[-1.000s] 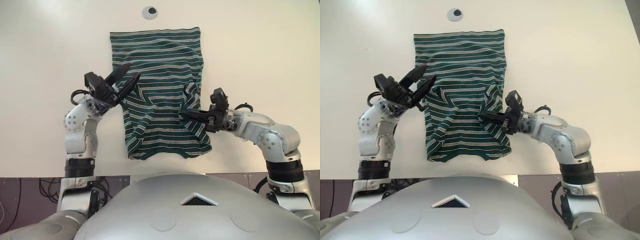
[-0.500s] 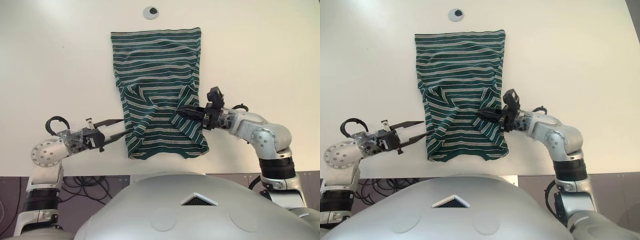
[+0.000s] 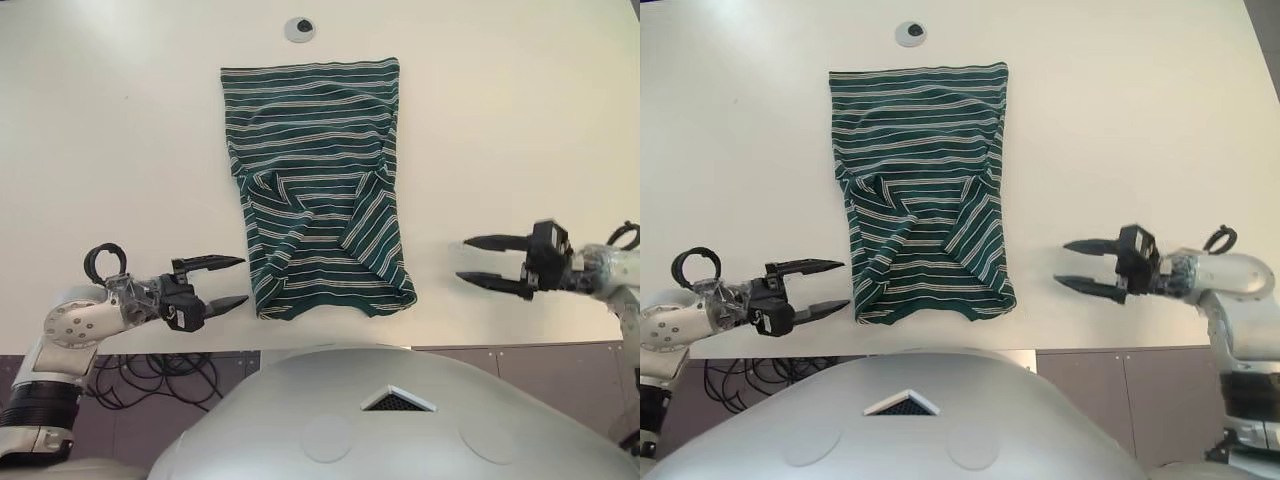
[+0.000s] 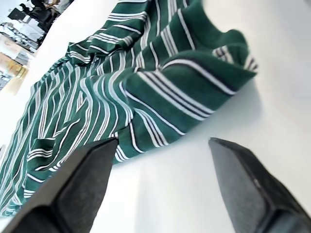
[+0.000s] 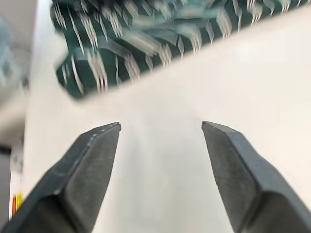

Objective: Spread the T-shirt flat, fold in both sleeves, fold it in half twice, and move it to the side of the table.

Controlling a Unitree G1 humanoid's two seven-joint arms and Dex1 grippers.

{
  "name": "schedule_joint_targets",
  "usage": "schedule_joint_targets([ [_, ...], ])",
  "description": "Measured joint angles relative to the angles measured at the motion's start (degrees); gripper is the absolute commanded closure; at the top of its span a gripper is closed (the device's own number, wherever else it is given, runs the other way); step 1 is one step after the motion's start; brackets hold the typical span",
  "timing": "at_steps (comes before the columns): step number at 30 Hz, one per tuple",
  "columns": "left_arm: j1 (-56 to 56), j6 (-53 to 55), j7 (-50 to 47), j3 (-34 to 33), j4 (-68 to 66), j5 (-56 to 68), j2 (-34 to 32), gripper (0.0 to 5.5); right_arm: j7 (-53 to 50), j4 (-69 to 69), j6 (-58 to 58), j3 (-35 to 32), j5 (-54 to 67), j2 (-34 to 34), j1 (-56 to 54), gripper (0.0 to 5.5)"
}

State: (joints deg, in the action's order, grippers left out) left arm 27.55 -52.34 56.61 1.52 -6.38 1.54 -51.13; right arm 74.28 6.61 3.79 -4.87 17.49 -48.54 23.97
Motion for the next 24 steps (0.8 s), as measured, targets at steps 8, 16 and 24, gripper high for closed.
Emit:
schedule_joint_targets([
  [8, -0.59, -2.08, -2.42, 3.47, 0.12, -0.55, -2.01, 1.43, -10.52, -9.15, -38.65, 6.39, -12.32, 5.36, -1.28, 2.08],
  [16, -3.24, -5.48, -7.59, 7.30, -2.16, -2.69, -1.61, 1.77, -13.39, -7.52, -46.99, 12.51, -15.69, 4.93, -0.94, 2.08],
  [24, -6.62, -6.81, -7.96, 13.04, -4.66, -2.68, -1.35, 3.35, -14.94, -7.40, -48.68, 18.42, -17.51, 4.84, -4.12, 2.30],
])
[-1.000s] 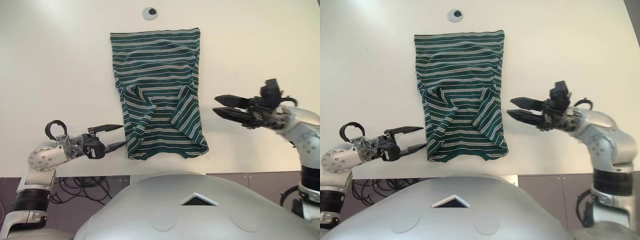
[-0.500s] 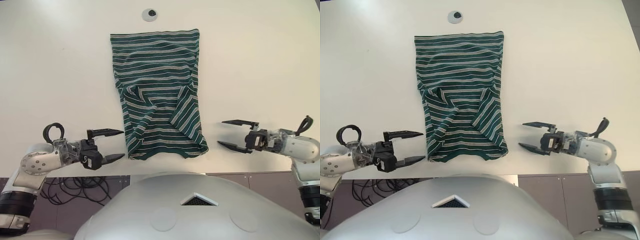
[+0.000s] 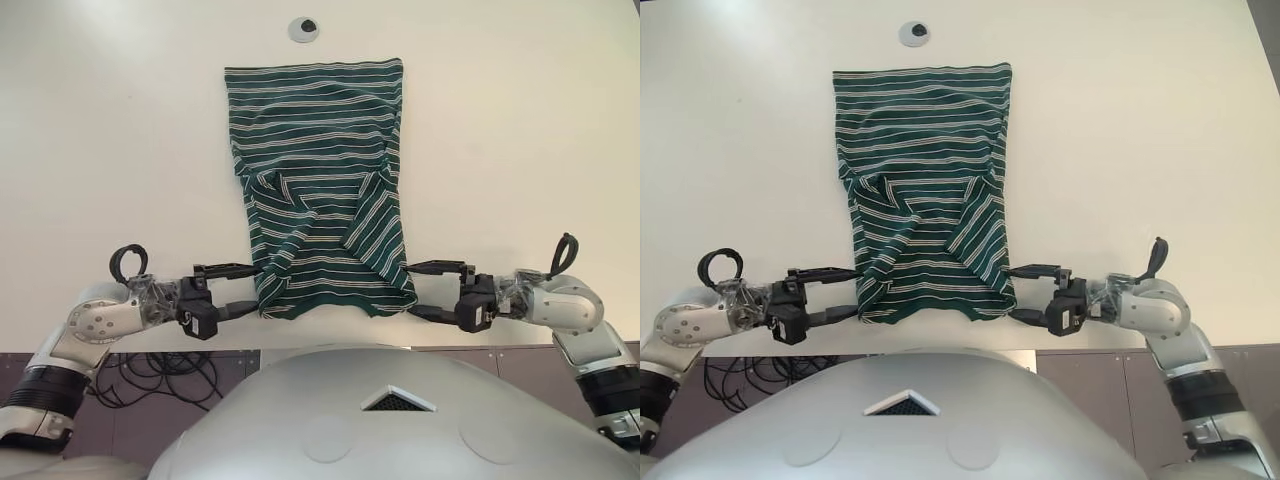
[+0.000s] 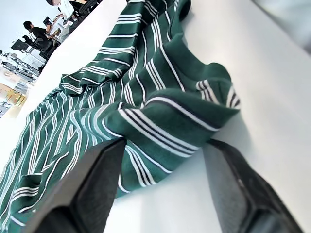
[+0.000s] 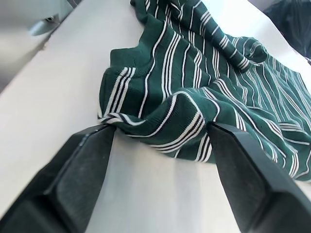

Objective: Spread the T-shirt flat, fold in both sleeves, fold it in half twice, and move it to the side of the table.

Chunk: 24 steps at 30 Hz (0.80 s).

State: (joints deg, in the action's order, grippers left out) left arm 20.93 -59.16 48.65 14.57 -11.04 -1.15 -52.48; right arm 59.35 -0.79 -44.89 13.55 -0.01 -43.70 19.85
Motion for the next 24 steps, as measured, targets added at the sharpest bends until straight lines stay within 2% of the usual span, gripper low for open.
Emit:
schedule_joint_targets([
  [7, -0.92, 0.07, -0.05, 4.48, -0.42, 0.13, 1.18, 4.58, -1.34, -1.83, -0.85, 3.06, -0.34, -0.08, -2.09, 3.57],
  [11, -1.88, 0.09, 0.01, 5.64, -0.23, 0.12, -0.04, 5.00, -2.02, -2.32, -0.86, 4.39, -0.34, -0.12, -2.22, 4.41],
  [12, -2.10, 0.09, 0.01, 5.79, -0.15, 0.13, -0.19, 5.00, -2.10, -2.48, -0.86, 4.63, -0.35, -0.13, -2.23, 4.41],
  [17, -2.79, 0.07, -0.01, 6.12, -0.10, 0.22, -0.54, 5.41, -2.22, -2.92, -0.88, 5.04, -0.38, -0.16, -2.23, 5.36],
  [21, -3.08, 0.38, 0.00, 6.60, -0.06, 1.05, -0.88, 5.48, -2.00, -3.09, 0.06, 5.64, 1.10, -0.21, -2.13, 5.49],
  [23, -2.55, 6.32, 2.14, 7.83, 1.91, 5.01, -1.75, 5.48, 0.35, -0.73, 6.10, 6.31, 6.96, -1.06, -1.00, 5.49],
  [24, -1.15, 11.74, 4.26, 8.83, 4.83, 9.42, -2.52, 5.48, 2.72, 2.52, 12.20, 6.67, 12.51, -3.65, 0.60, 5.49],
])
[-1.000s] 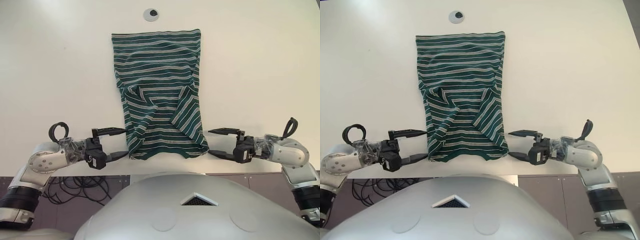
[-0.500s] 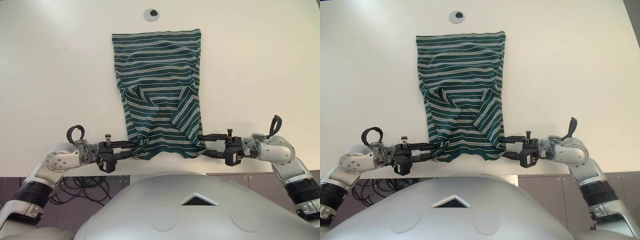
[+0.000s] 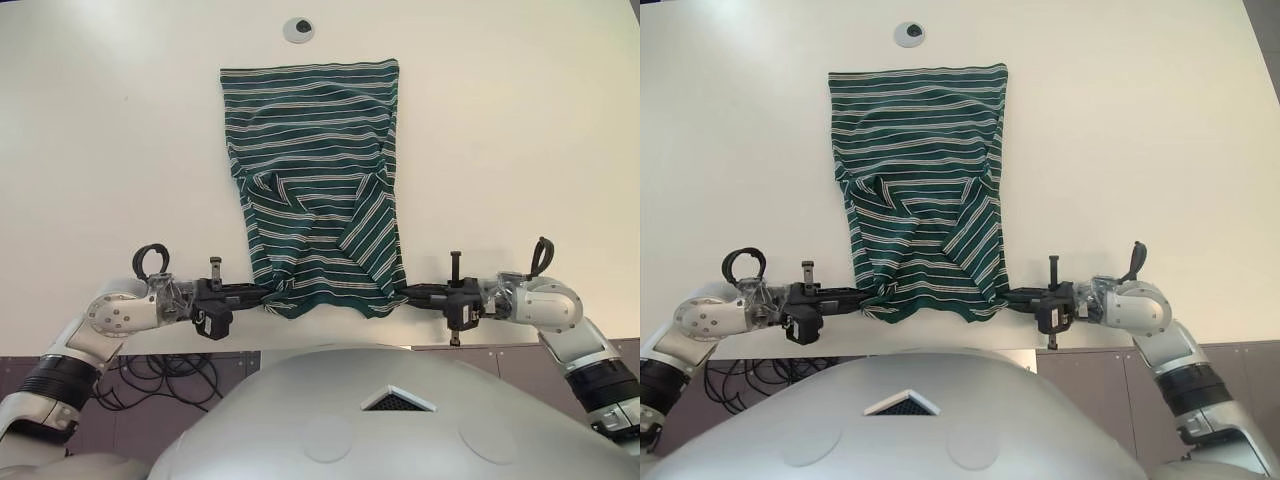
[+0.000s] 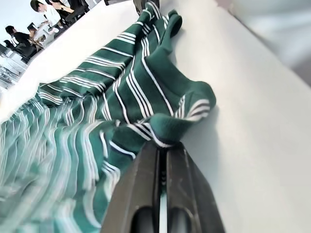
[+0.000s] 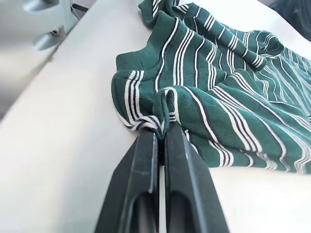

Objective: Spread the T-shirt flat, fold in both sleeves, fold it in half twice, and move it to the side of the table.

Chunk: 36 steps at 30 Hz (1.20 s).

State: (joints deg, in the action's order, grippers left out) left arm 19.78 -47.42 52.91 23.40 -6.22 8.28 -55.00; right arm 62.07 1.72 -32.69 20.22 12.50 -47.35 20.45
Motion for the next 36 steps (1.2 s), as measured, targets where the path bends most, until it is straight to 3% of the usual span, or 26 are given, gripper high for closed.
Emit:
schedule_joint_targets([
  [5, 6.80, 24.69, 14.89, 0.68, 18.43, 27.95, -12.99, 5.48, 12.04, 15.12, 23.03, -3.07, 26.72, -13.94, 6.87, 5.49],
  [8, 10.62, 34.99, 28.38, -8.55, 24.88, 45.91, -23.29, 5.48, 20.30, 23.25, 33.82, -13.07, 44.37, -21.45, 10.93, 5.49],
  [11, 14.58, 39.24, 32.27, -15.36, 27.90, 50.78, -23.29, 5.48, 22.85, 26.22, 39.37, -19.10, 49.48, -21.05, 13.49, 5.49],
  [14, 15.73, 43.54, 32.18, -20.14, 29.89, 53.38, -20.47, 5.48, 22.24, 27.61, 42.39, -21.52, 50.29, -20.07, 13.63, 5.49],
  [17, 8.12, 48.38, 25.34, -21.26, 28.48, 52.62, -13.16, 5.48, 13.46, 23.76, 44.83, -18.66, 46.24, -10.77, 4.00, 5.49],
  [19, 0.87, 51.00, 19.16, -19.74, 24.55, 47.79, -6.50, 5.48, 5.84, 18.26, 46.95, -16.21, 41.58, -3.62, -3.83, 5.49],
  [27, -17.95, 52.59, 2.49, -16.67, 2.70, 27.08, 13.48, 5.48, -8.76, -4.12, 48.97, -13.64, 25.91, 12.83, -25.16, 5.49],
  [35, -32.55, 55.04, -4.67, -14.83, -16.54, 12.48, 22.13, 5.48, -15.80, -20.55, 45.85, -10.82, 10.29, 21.42, -36.52, 5.49],
  [36, -33.89, 55.24, -5.06, -14.63, -18.61, 10.96, 23.10, 5.26, -16.52, -22.27, 45.75, -10.76, 9.24, 22.30, -37.24, 5.21],
])
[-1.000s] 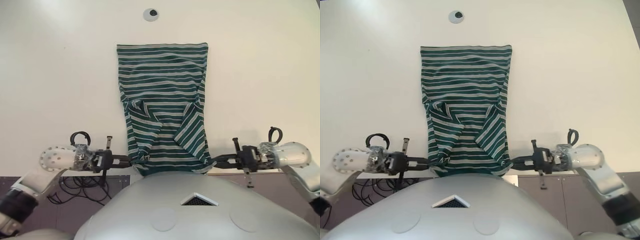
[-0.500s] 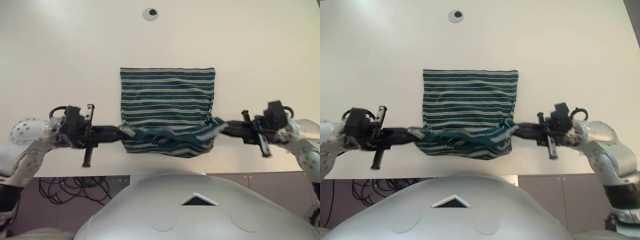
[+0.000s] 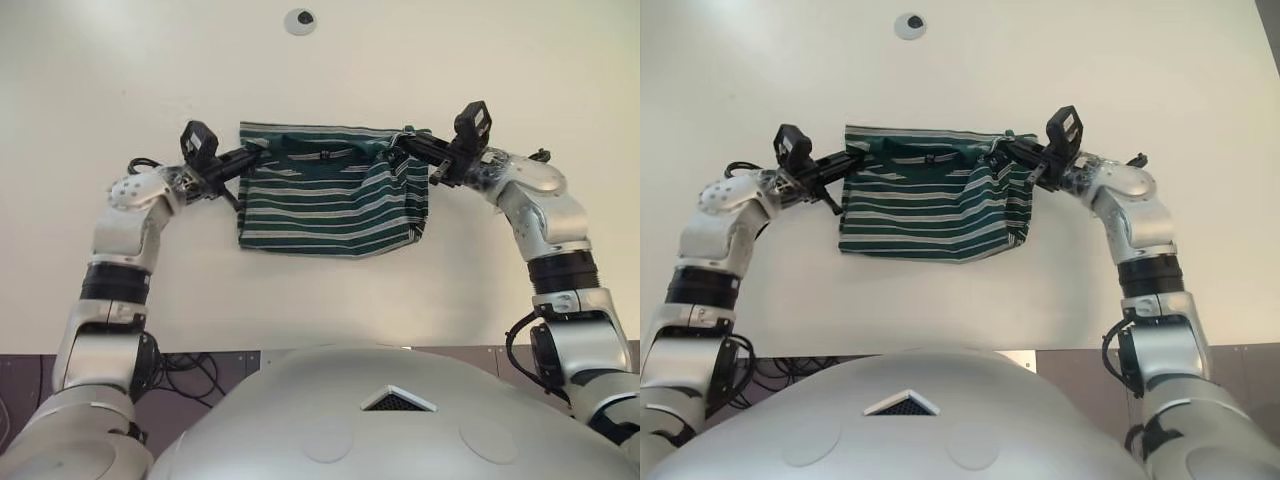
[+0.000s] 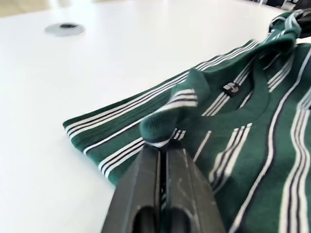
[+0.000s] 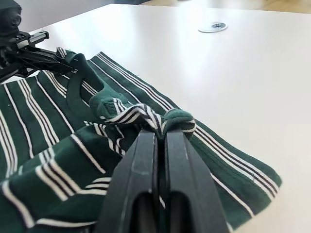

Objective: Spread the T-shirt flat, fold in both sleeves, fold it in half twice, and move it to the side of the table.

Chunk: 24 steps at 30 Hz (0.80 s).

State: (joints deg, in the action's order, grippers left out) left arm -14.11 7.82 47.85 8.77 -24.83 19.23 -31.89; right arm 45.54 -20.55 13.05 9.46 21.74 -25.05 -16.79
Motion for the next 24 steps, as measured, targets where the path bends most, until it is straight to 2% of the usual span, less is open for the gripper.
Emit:
schedule_joint_targets([
  [6, -5.72, -0.77, -0.31, -2.66, -7.80, -1.47, 3.81, 4.42, -0.86, -5.82, -0.34, -2.58, -1.96, 2.17, -2.25, 4.31],
  [12, -8.42, 0.25, -1.60, -8.67, -11.96, -0.73, 5.04, 3.61, -3.84, -10.83, -1.69, -5.65, -3.68, 2.63, -5.14, 3.29],
  [14, -9.21, 1.36, -2.41, -11.11, -13.08, 0.17, 5.34, 3.50, -4.69, -11.59, -2.44, -7.20, -3.76, 4.06, -5.53, 2.97],
  [20, -10.25, -0.02, -2.15, -21.37, -7.28, 9.35, 8.17, 3.50, -0.88, -6.13, -15.48, -9.22, -3.75, 4.33, -4.82, 2.92],
  [22, -10.31, -0.61, -2.19, -26.11, -2.42, 15.25, 10.02, 3.50, 1.35, -3.05, -20.12, -8.73, -4.14, 4.38, -3.67, 2.92],
  [24, -9.61, -0.54, -0.98, -27.07, 3.08, 17.67, 10.83, 3.50, 1.82, -2.14, -23.83, -6.75, -6.91, 4.38, -2.37, 2.92],
])
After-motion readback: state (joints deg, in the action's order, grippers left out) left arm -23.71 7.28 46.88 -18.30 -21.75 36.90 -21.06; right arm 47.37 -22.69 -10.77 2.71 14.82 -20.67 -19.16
